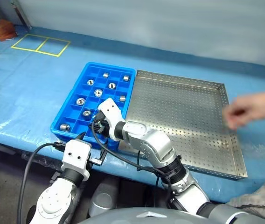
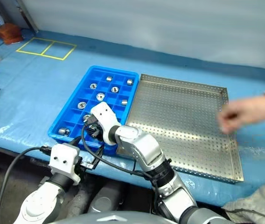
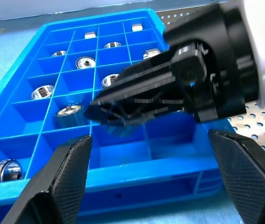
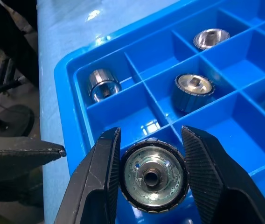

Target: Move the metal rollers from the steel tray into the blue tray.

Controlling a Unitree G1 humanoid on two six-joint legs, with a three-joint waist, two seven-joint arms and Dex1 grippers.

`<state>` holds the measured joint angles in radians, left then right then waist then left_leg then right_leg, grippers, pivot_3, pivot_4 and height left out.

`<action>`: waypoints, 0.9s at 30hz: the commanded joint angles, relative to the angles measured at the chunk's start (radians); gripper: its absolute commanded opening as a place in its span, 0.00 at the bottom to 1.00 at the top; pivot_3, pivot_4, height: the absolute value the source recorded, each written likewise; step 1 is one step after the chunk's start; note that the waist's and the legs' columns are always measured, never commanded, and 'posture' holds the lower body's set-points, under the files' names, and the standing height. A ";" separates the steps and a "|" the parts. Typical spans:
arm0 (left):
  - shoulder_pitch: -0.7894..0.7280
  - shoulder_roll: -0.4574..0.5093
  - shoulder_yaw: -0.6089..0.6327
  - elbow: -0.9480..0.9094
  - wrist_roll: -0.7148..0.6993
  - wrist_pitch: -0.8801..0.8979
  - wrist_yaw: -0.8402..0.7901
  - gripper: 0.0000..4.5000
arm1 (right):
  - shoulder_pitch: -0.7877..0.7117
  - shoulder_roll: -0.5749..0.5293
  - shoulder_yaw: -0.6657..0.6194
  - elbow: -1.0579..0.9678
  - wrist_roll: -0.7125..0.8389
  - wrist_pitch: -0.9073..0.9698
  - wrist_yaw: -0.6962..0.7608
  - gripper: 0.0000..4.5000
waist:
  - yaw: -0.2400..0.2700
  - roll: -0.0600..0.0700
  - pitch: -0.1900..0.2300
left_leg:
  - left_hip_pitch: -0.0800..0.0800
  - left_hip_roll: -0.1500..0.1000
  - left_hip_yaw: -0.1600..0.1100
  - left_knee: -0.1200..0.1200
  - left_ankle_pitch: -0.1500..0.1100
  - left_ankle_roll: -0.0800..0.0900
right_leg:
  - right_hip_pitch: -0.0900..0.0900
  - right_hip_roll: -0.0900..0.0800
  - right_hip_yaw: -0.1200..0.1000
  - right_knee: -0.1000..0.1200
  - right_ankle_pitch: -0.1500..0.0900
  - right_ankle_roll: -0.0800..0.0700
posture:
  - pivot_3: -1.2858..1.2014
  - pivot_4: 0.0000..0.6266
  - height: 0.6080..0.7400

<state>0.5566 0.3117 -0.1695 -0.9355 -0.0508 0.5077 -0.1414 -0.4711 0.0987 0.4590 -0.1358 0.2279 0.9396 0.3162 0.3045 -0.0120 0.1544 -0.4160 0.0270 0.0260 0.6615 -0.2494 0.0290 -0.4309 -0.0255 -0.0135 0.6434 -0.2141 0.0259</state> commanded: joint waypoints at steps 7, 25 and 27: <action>0.006 0.005 -0.003 -0.021 -0.004 -0.035 -0.038 0.96 | 0.028 -0.011 -0.014 -0.072 0.011 -0.006 0.005 0.80 | 0.028 0.000 0.000 | 0.000 0.001 0.000 0.000 0.000 0.000 | 0.000 0.000 -0.001 0.000 0.000 0.000 | 0.72 0.24 1.00; -0.010 0.002 0.003 0.001 -0.006 -0.048 -0.073 0.96 | 0.035 -0.036 -0.031 -0.114 0.020 0.009 0.003 0.80 | 0.029 0.000 0.000 | -0.001 0.001 -0.001 0.000 -0.001 -0.001 | 0.000 0.001 -0.003 0.000 -0.001 -0.001 | 0.71 0.24 1.00; -0.012 0.001 0.002 0.002 -0.006 -0.048 -0.074 0.96 | 0.036 -0.038 -0.031 -0.113 0.019 0.008 0.003 0.80 | 0.029 0.000 0.000 | -0.001 0.001 -0.001 0.000 -0.001 -0.001 | 0.000 0.001 -0.003 0.000 -0.001 -0.001 | 0.71 0.24 1.00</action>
<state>0.5455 0.3155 -0.1686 -0.9208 -0.0511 0.4842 -0.2136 -0.4362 0.0523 0.4251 -0.2105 0.2412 0.9514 0.3208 0.3332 -0.0120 0.1543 -0.4166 0.0280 0.0253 0.6618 -0.2501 0.0280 -0.4308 -0.0247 -0.0165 0.6432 -0.2152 0.0244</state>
